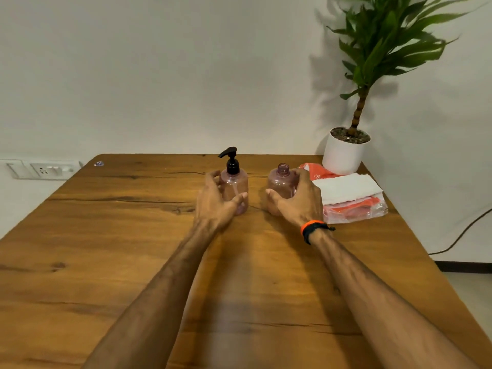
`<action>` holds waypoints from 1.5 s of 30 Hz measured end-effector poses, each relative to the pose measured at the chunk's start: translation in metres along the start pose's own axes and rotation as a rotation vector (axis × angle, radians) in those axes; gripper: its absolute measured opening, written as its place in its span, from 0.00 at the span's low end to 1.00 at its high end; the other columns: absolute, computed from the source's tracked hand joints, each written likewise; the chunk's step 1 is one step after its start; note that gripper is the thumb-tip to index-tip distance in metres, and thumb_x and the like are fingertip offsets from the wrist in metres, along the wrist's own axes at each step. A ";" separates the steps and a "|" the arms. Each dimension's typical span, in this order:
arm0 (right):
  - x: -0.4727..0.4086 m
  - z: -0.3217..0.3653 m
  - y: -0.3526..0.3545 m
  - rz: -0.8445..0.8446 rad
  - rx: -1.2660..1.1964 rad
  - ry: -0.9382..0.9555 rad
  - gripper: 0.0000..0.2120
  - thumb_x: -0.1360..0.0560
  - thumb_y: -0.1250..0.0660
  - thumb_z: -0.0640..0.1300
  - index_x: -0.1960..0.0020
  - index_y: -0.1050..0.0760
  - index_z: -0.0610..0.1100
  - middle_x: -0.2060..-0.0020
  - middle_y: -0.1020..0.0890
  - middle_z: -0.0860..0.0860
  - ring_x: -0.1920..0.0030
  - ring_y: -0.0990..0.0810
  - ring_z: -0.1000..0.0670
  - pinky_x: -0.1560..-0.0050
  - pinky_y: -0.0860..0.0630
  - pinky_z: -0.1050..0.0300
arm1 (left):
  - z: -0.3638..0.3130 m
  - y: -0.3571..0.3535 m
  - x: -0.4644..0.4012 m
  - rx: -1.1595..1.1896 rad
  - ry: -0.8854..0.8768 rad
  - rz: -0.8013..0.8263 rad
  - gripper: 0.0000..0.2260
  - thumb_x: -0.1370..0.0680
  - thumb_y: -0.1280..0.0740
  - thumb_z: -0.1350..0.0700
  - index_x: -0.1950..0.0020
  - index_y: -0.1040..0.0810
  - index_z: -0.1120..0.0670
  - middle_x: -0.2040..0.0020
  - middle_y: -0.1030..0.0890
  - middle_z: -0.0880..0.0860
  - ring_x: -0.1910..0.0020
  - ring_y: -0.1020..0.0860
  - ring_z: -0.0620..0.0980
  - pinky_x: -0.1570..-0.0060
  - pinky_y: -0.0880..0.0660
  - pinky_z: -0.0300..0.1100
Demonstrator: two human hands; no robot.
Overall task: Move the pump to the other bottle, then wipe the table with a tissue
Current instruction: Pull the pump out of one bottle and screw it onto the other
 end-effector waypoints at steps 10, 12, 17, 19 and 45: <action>0.047 0.001 0.016 -0.004 -0.026 0.020 0.35 0.38 0.22 0.59 0.37 0.31 0.49 0.43 0.20 0.51 0.43 0.22 0.49 0.43 0.23 0.53 | 0.015 0.046 0.057 -0.016 -0.035 -0.039 0.38 0.34 0.22 0.48 0.29 0.34 0.56 0.35 0.22 0.55 0.44 0.22 0.51 0.47 0.24 0.40; 0.058 0.002 0.017 -0.001 -0.041 0.033 0.34 0.38 0.22 0.58 0.38 0.30 0.50 0.44 0.20 0.52 0.45 0.22 0.51 0.45 0.25 0.56 | 0.017 0.054 0.067 -0.016 -0.041 -0.042 0.38 0.34 0.22 0.49 0.29 0.34 0.56 0.35 0.22 0.56 0.42 0.22 0.52 0.46 0.25 0.40; 0.072 0.004 0.016 0.014 -0.043 0.049 0.34 0.37 0.22 0.58 0.37 0.32 0.50 0.42 0.21 0.51 0.48 0.27 0.55 0.48 0.28 0.60 | 0.020 0.063 0.083 -0.018 -0.066 -0.040 0.37 0.34 0.22 0.48 0.30 0.34 0.56 0.35 0.23 0.55 0.41 0.22 0.51 0.45 0.25 0.40; 0.074 0.006 0.016 0.025 -0.038 0.054 0.35 0.37 0.22 0.58 0.36 0.32 0.49 0.40 0.22 0.50 0.47 0.26 0.54 0.47 0.29 0.60 | 0.020 0.064 0.086 -0.008 -0.077 -0.035 0.37 0.33 0.22 0.48 0.30 0.34 0.56 0.34 0.23 0.55 0.40 0.22 0.52 0.45 0.25 0.40; 0.074 0.114 -0.052 0.092 -0.281 0.409 0.17 0.41 0.22 0.63 0.62 0.26 0.57 0.69 0.21 0.62 0.66 0.24 0.71 0.69 0.29 0.77 | 0.052 0.051 0.094 0.241 -0.204 -0.150 0.33 0.34 0.23 0.46 0.32 0.31 0.45 0.40 0.21 0.46 0.42 0.22 0.41 0.51 0.22 0.31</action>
Point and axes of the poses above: each hand's wrist, its own x-axis away from the middle knuckle, its own y-axis out of the back of the hand, z = x × y, the point moved 6 cm from there along -x, towards the middle knuckle
